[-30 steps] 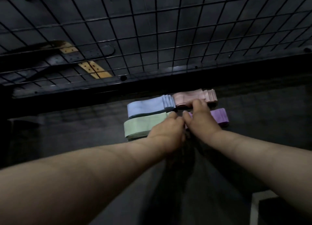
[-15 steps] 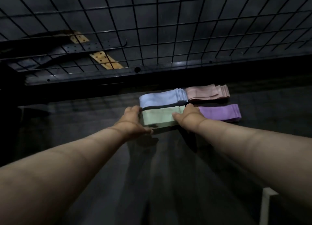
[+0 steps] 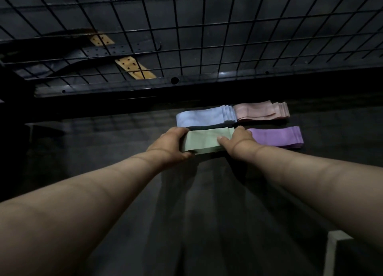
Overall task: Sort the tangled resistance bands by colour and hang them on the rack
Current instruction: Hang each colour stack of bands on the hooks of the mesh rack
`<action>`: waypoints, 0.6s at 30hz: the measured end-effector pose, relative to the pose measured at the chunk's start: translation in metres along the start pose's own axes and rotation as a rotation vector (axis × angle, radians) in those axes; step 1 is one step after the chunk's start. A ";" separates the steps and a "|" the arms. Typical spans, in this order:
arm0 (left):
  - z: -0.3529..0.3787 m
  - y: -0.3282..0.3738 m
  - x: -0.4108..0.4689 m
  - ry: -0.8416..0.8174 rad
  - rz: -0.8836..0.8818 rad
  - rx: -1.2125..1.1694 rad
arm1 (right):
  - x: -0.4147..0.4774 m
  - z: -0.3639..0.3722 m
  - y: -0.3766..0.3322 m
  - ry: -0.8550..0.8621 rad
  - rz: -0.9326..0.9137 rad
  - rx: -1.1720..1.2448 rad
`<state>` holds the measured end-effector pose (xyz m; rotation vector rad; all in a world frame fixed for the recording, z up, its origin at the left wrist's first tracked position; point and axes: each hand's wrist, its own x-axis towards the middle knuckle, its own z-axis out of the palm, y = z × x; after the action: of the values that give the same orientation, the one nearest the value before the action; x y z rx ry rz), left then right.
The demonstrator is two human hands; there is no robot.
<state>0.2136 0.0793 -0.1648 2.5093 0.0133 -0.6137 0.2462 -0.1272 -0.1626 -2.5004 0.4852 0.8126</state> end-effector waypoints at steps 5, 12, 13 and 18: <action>0.008 0.004 0.005 0.002 -0.056 0.071 | 0.000 0.000 0.001 -0.014 -0.006 -0.014; 0.004 0.011 0.003 0.024 -0.039 0.029 | -0.002 0.002 0.004 -0.012 -0.015 0.002; 0.003 0.013 0.002 0.021 -0.028 0.033 | -0.002 0.002 0.005 -0.011 -0.019 0.004; 0.008 0.014 0.001 -0.016 -0.054 0.065 | -0.002 0.005 0.006 -0.006 -0.001 0.032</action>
<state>0.2129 0.0633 -0.1635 2.5738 0.0565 -0.6661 0.2396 -0.1297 -0.1666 -2.4674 0.4912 0.8059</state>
